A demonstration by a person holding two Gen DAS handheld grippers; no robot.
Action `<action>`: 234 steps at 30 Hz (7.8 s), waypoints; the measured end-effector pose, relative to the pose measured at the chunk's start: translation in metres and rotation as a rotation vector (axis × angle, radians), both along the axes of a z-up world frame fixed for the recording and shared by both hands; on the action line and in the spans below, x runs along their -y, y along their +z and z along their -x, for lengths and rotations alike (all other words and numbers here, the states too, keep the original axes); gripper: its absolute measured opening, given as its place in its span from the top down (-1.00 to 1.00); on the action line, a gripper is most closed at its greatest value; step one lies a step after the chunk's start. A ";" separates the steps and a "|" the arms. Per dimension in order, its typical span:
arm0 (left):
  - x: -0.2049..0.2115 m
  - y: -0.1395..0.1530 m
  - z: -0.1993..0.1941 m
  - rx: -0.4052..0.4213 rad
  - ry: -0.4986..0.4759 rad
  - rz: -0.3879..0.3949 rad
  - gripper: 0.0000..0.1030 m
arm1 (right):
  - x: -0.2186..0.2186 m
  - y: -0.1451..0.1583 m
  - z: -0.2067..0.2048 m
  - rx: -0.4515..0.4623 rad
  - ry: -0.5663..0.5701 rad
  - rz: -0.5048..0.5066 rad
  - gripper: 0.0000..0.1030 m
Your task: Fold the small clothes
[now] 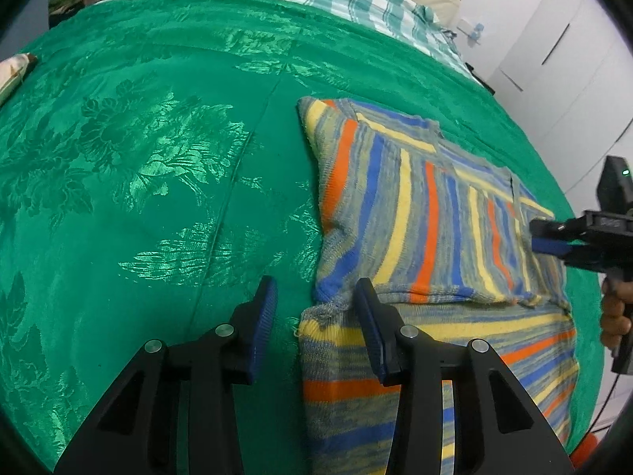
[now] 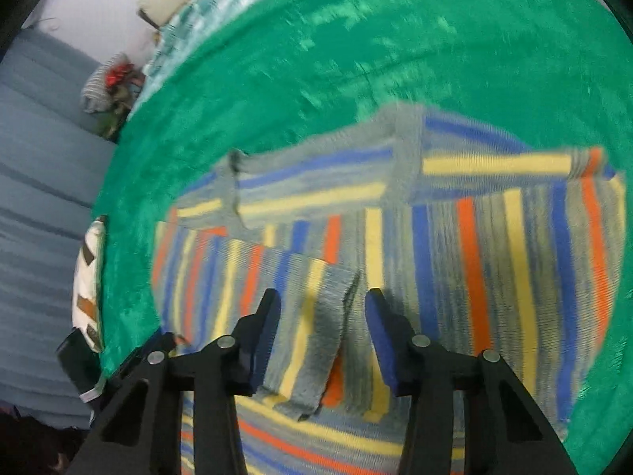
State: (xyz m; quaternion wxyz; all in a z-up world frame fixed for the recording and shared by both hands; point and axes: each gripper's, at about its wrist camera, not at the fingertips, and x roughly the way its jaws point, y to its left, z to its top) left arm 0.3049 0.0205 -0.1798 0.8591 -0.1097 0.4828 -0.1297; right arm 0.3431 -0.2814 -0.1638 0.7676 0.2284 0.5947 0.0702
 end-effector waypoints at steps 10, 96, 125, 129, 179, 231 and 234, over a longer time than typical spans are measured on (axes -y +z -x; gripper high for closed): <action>0.000 0.000 0.010 0.045 0.007 0.008 0.11 | -0.028 0.035 -0.008 0.304 0.173 0.187 0.94; -0.130 -0.011 0.064 0.109 0.156 -0.238 -0.99 | 0.125 -0.020 0.300 0.174 -0.376 0.576 -1.00; -0.129 -0.011 0.062 0.104 0.164 -0.246 -0.99 | 0.124 -0.017 0.310 0.232 -0.376 0.563 -1.00; -0.127 -0.011 0.063 0.097 0.169 -0.254 -0.99 | 0.125 -0.017 0.310 0.230 -0.372 0.553 -1.00; -0.065 0.067 0.208 -0.128 -0.110 0.506 0.92 | 0.084 0.051 0.340 0.167 -0.113 -0.386 0.90; -0.015 0.021 0.050 -0.148 -0.052 0.122 -0.40 | 0.121 0.015 0.173 0.220 -0.062 -0.052 0.15; -0.003 0.022 0.063 -0.100 -0.092 -0.026 -0.23 | 0.111 -0.012 0.189 0.093 -0.036 0.072 0.53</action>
